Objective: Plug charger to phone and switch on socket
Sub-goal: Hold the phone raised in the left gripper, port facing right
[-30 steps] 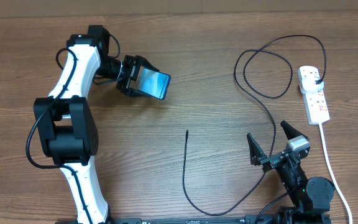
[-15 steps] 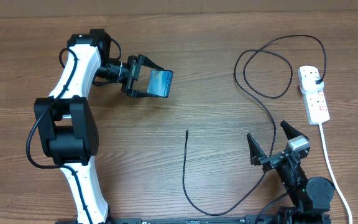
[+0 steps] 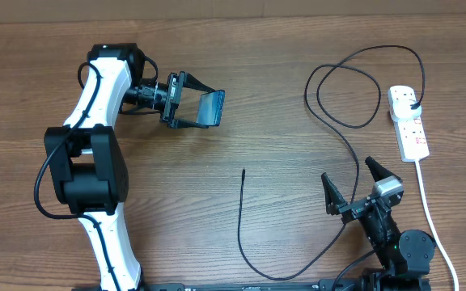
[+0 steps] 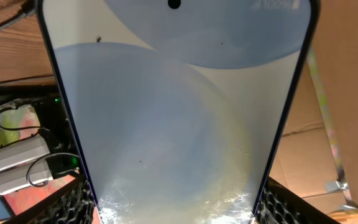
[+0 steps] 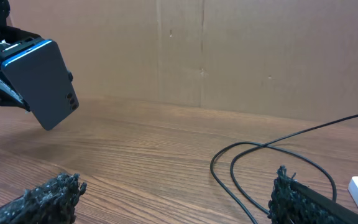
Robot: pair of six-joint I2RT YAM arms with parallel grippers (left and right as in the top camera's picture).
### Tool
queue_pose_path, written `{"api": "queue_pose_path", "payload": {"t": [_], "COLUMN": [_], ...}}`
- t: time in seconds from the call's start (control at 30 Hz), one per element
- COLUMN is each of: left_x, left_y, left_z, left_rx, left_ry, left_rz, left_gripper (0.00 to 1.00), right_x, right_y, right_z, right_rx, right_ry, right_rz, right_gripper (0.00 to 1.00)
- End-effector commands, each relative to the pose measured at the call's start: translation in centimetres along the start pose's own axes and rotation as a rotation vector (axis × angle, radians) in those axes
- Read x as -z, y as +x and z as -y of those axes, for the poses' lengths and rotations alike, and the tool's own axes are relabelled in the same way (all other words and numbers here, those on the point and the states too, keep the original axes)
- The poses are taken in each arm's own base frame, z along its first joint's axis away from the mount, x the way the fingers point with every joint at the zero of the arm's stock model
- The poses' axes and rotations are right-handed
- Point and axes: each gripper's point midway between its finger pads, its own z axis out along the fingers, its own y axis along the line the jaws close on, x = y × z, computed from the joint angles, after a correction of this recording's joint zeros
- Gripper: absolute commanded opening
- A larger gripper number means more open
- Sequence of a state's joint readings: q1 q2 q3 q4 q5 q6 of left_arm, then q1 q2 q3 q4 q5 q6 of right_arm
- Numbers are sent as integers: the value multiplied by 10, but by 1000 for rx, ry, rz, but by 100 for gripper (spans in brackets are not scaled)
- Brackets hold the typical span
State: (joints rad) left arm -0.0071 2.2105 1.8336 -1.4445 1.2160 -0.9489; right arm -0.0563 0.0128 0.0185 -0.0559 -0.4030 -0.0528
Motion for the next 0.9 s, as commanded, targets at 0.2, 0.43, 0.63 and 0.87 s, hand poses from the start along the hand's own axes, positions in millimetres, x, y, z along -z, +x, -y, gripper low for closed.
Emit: {"api": "queue_pose_path", "payload": {"t": [0.2,0.43,0.63,0.87], "left_x": [1,0,1,1], "left_y": [17,19,20,19], "left_z": [10,9,9,9], "left_rx": [-34,-37,-45,-49], "left_ry": [37,34,36,35], "left_rz": [-59,-62,-66,-65], "left_gripper": [4,4,4,4], "right_x": [0,0,0,0], "right_y": [3,3,3,3], "right_z": [0,0,0,0], "right_rx": [0,0,0,0], "right_ry": [2,2,2,2], "right_rz": [0,0,0,0], "right_gripper": [100,100,100,100]}}
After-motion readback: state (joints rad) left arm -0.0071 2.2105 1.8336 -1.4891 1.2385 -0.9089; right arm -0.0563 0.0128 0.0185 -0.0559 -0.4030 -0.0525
